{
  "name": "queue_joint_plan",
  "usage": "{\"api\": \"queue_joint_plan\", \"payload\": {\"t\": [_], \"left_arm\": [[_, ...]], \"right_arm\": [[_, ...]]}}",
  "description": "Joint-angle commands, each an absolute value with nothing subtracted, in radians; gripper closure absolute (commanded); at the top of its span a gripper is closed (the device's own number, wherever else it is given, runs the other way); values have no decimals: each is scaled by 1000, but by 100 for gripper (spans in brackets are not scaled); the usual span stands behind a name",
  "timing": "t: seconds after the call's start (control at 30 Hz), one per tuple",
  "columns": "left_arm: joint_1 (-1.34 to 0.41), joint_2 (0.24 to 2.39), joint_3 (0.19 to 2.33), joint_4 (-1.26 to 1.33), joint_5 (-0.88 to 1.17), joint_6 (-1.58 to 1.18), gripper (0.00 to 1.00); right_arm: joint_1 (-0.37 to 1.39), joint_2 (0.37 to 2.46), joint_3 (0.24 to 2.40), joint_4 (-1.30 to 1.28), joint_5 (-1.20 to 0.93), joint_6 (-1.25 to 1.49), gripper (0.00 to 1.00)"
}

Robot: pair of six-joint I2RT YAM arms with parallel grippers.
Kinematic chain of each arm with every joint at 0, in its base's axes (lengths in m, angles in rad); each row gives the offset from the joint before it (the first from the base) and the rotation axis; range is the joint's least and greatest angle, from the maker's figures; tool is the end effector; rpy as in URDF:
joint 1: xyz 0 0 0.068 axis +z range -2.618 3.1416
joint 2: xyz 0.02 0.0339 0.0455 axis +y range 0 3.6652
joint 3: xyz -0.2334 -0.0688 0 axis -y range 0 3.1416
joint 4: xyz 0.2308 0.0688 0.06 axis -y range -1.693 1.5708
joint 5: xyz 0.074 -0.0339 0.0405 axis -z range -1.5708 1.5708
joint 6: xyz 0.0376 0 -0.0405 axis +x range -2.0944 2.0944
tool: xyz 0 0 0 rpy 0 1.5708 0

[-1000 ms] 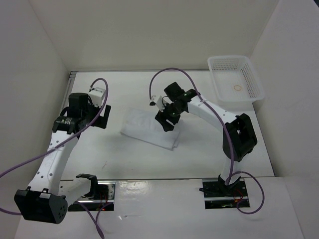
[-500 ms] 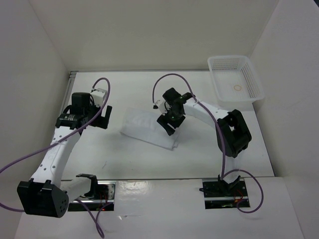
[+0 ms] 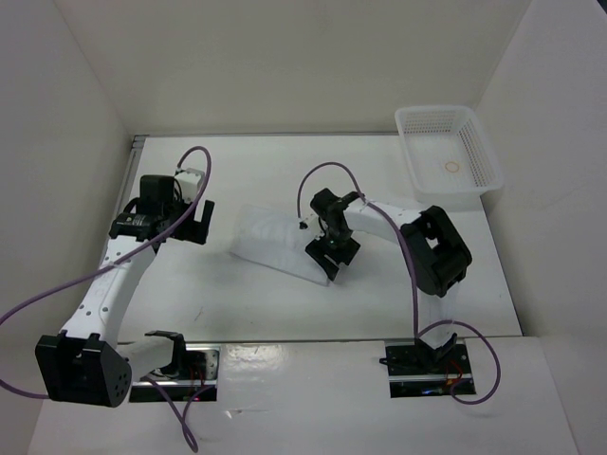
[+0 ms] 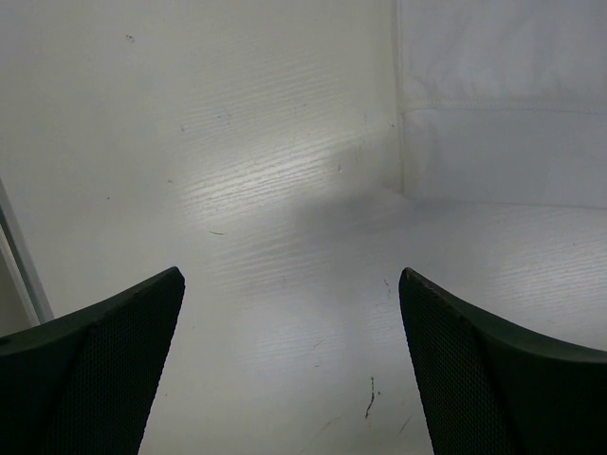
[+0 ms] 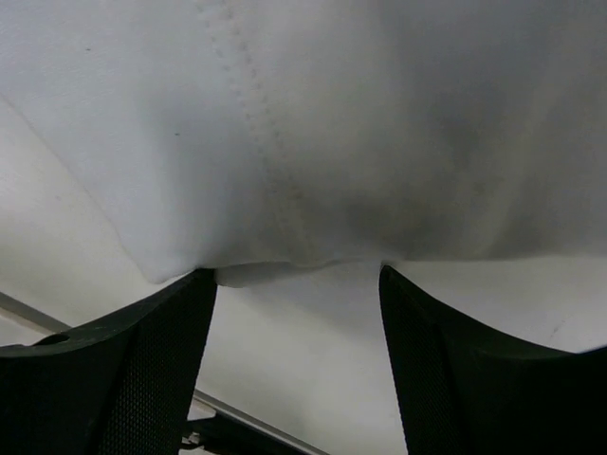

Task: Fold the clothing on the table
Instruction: Fold the skirt

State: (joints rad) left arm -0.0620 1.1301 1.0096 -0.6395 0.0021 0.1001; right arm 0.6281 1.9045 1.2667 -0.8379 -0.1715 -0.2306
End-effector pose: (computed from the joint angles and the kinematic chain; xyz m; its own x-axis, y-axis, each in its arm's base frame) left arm 0.2372 -0.0148 0.2795 -0.6778 0.1422 -0.7213 0.1319 0.9887 0.0710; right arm 0.2617 0.1980 0.1343 -0.6488 -0.7495 -0.1313 -0.7605 0.6332 0.1437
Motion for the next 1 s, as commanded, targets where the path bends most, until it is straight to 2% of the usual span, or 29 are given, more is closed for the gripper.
{"api": "queue_joint_plan", "payload": {"t": [0.0, 0.43, 0.67, 0.97], "left_arm": [[-58, 1127, 1012, -615, -9, 83, 0], [-58, 1167, 1012, -615, -9, 83, 0], [-58, 1167, 1012, -615, 0, 83, 0], [-58, 1176, 1012, -624, 29, 83, 0]], "right_arm": [[635, 1947, 1252, -759, -86, -209, 26], [623, 1979, 1261, -595, 227, -261, 27], [560, 2008, 1353, -534, 342, -325, 27], [517, 2016, 1468, -558, 336, -359, 27]]}}
